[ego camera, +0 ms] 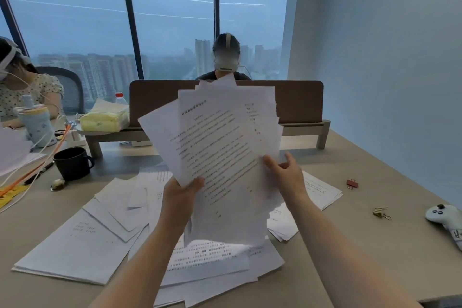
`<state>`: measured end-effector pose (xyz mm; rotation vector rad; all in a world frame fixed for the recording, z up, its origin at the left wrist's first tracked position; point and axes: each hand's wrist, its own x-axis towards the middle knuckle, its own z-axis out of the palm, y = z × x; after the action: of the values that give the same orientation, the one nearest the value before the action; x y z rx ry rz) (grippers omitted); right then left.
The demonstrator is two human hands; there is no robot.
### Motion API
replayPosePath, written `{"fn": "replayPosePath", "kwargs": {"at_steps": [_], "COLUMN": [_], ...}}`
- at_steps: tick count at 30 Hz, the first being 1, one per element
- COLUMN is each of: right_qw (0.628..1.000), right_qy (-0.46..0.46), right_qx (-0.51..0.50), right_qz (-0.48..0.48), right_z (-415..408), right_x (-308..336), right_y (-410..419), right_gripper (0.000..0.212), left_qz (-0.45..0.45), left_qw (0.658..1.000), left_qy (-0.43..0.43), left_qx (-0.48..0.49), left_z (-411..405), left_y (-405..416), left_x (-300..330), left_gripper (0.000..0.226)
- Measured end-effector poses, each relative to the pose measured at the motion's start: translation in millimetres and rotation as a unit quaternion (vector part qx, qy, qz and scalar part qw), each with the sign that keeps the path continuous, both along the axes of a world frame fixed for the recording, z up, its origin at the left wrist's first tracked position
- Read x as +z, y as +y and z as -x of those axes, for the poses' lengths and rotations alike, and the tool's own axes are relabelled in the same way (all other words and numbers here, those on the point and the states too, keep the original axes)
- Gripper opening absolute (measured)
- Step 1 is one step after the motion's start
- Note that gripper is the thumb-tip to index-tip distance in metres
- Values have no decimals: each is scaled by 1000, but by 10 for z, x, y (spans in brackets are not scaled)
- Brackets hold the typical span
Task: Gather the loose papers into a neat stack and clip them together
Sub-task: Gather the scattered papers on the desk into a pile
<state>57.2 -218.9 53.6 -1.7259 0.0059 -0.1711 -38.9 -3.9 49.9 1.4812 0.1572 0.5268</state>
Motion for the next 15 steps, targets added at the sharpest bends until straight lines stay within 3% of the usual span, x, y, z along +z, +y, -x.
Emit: {"fn": "replayPosePath", "kwargs": {"at_steps": [3,6,11,15], "right_qw": [995,990,992,990], "right_qy": [-82,-108,-7,-15], "right_qx": [-33,-23,83,96], "right_qz": [-46,-84,-95,-99], "right_z": [16,116,253,246], "right_x": [40,-23,-362,-299], "right_y": [3,49,168,260], "right_gripper": [33,7,40,29], "left_qz": [3,12,-3,6], "left_qw": [999,999,999,999], "left_qy": [-28,-22,35,28], "left_qx": [26,42,30,32], "left_z": [-20,-38,-9,-12], "left_y": [13,49,112,128], "left_x": [36,-26,-265,-207], "left_gripper": [15,14,20,16]}}
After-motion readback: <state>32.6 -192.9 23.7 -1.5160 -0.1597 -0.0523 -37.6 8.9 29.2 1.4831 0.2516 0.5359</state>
